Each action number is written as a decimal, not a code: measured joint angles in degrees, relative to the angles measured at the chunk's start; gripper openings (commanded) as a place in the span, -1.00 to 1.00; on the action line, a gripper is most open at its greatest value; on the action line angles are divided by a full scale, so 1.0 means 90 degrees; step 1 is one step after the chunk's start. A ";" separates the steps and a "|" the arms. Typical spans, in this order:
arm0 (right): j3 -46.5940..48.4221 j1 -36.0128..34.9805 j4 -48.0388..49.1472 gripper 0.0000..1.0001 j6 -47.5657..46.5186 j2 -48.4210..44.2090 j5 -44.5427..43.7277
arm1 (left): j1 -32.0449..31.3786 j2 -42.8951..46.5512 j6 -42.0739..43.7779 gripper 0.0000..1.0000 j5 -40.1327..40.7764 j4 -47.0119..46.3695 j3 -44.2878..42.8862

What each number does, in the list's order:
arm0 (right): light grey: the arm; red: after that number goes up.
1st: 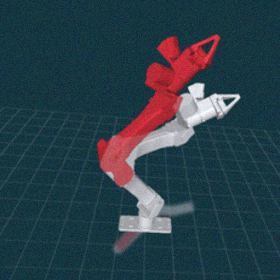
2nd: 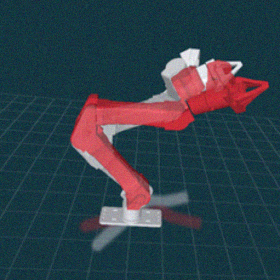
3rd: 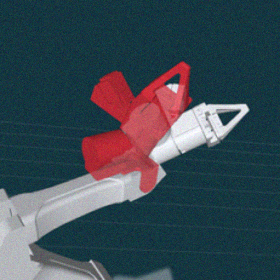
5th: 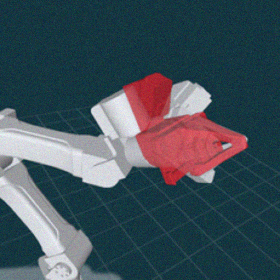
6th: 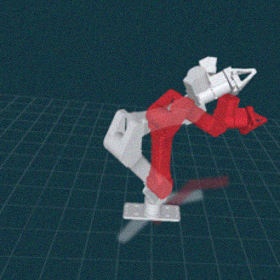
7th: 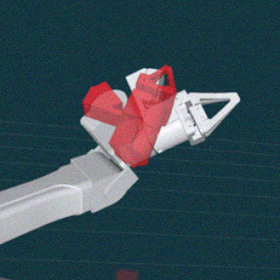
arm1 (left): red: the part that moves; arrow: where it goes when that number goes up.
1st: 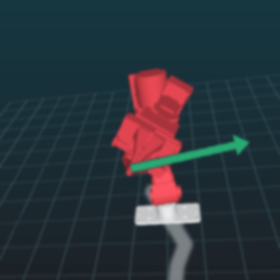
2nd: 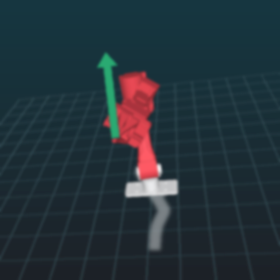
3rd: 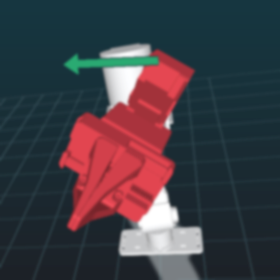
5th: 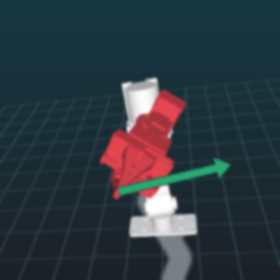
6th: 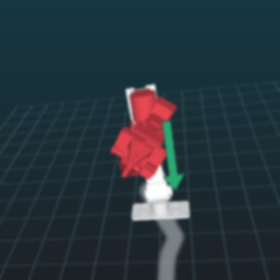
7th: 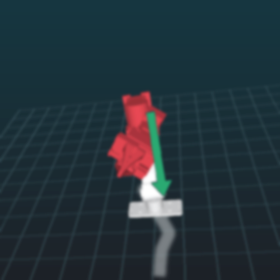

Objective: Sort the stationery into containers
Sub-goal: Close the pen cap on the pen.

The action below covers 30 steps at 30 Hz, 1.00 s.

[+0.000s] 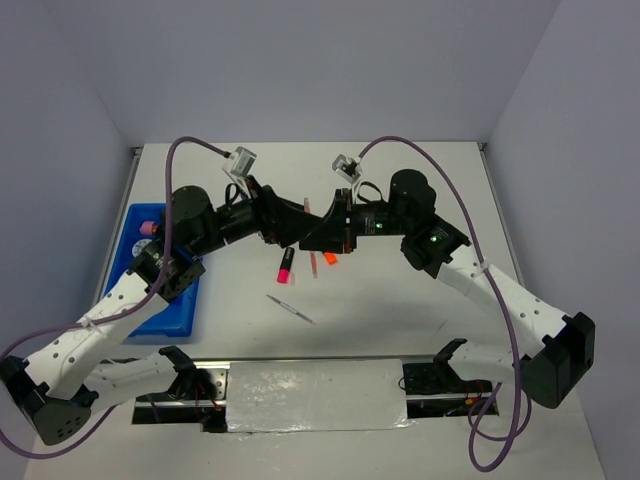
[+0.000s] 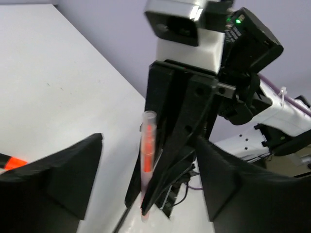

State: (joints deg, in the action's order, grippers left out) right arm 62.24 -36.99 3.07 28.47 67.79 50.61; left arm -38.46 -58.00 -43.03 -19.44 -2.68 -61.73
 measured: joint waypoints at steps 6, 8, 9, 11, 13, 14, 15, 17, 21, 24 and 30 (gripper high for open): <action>0.0010 -0.0012 -0.0219 -1.00 -0.0168 0.0005 -0.0090 | -0.0029 0.0002 0.0432 0.92 0.0316 0.0668 -0.0816; 0.0015 -0.0012 -0.0265 -1.00 -0.0202 0.0007 -0.0090 | -0.0029 0.0010 0.0544 0.67 0.0466 0.0782 -0.1027; 0.0015 -0.0017 -0.0289 -1.00 -0.0223 0.0007 -0.0087 | -0.0024 0.0010 0.0597 0.58 0.0522 0.0809 -0.1112; 0.0015 -0.0019 -0.0316 -1.00 -0.0257 0.0007 -0.0070 | 0.0005 -0.0010 0.0699 0.47 0.0605 0.0879 -0.1248; 0.0036 -0.0029 -0.0391 -1.00 -0.0291 0.0007 -0.0053 | 0.0056 -0.0087 0.0758 0.38 0.0629 0.0925 -0.1358; 0.0058 -0.0036 -0.0425 -1.00 -0.0301 0.0007 -0.0044 | 0.0080 -0.0136 0.0763 0.34 0.0627 0.0942 -0.1396; 0.0080 -0.0041 -0.0457 -1.00 -0.0316 0.0007 -0.0039 | 0.0102 -0.0194 0.0760 0.28 0.0624 0.0947 -0.1409; 0.0131 -0.0049 -0.0493 -1.00 -0.0338 0.0007 -0.0029 | 0.0131 -0.0301 0.0746 0.14 0.0602 0.0993 -0.1406; 0.0163 -0.0058 -0.0571 -1.00 -0.0396 0.0007 -0.0032 | 0.0172 -0.0474 0.0731 -0.15 0.0510 0.1056 -0.1404; 0.0163 -0.0058 -0.0631 -1.00 -0.0413 0.0007 -0.0041 | 0.0175 -0.0498 0.0709 -0.33 0.0403 0.1022 -0.1372; 0.0172 -0.0058 -0.0775 -1.00 -0.0464 0.0007 -0.0102 | 0.0175 -0.0476 0.0532 -0.27 0.0143 0.0826 -0.1054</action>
State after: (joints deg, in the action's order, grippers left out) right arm 63.79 -37.52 -3.90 24.29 67.85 49.69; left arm -36.88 -62.28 -38.24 -18.15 4.75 -71.22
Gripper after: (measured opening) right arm 0.177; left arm 0.361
